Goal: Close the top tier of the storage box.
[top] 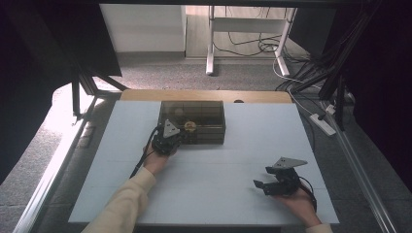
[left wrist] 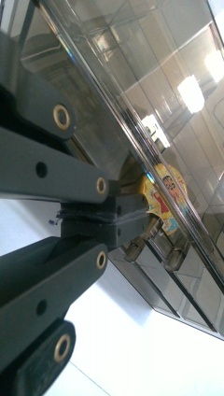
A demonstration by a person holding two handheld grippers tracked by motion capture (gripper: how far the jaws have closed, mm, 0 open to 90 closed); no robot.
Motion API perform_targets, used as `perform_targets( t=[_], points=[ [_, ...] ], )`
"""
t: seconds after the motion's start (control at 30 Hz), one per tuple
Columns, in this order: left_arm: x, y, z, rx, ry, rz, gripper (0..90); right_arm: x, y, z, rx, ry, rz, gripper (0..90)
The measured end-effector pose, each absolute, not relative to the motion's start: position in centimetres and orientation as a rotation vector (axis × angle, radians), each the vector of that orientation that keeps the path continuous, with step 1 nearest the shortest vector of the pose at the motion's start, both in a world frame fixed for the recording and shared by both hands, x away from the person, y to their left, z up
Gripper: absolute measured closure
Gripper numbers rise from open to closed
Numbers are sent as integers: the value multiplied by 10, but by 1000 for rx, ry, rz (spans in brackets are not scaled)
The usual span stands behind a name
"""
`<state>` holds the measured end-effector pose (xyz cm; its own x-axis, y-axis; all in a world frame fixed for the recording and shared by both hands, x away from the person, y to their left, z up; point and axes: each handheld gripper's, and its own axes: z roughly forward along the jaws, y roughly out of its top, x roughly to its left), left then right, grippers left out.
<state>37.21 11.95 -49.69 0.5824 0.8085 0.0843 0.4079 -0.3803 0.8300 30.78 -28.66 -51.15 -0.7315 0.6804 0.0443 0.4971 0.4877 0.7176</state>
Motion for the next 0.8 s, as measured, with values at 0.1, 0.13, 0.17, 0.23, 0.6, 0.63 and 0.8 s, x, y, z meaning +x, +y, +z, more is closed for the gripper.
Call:
perform_targets(
  t=[0.1,0.13,0.17,0.23,0.6,0.63,0.8],
  points=[
    [372,120,-497,2008,973,633,885,308,-287,-511,1006,2489,1081,246],
    [371,120,-497,2009,978,634,885,307,-287,-511,1005,2487,1082,246],
    [371,121,-496,2008,979,628,885,307,-287,-511,1002,2487,1082,246],
    [369,125,-494,2001,981,623,886,306,-287,-510,1000,2482,1089,246],
    [353,135,-482,1974,965,592,881,307,-289,-510,1000,2475,1131,246],
    [351,135,-482,1975,963,592,880,307,-288,-511,991,2480,1126,246],
    [344,138,-479,1967,952,568,881,306,-289,-510,987,2482,1128,246]
  ],
)
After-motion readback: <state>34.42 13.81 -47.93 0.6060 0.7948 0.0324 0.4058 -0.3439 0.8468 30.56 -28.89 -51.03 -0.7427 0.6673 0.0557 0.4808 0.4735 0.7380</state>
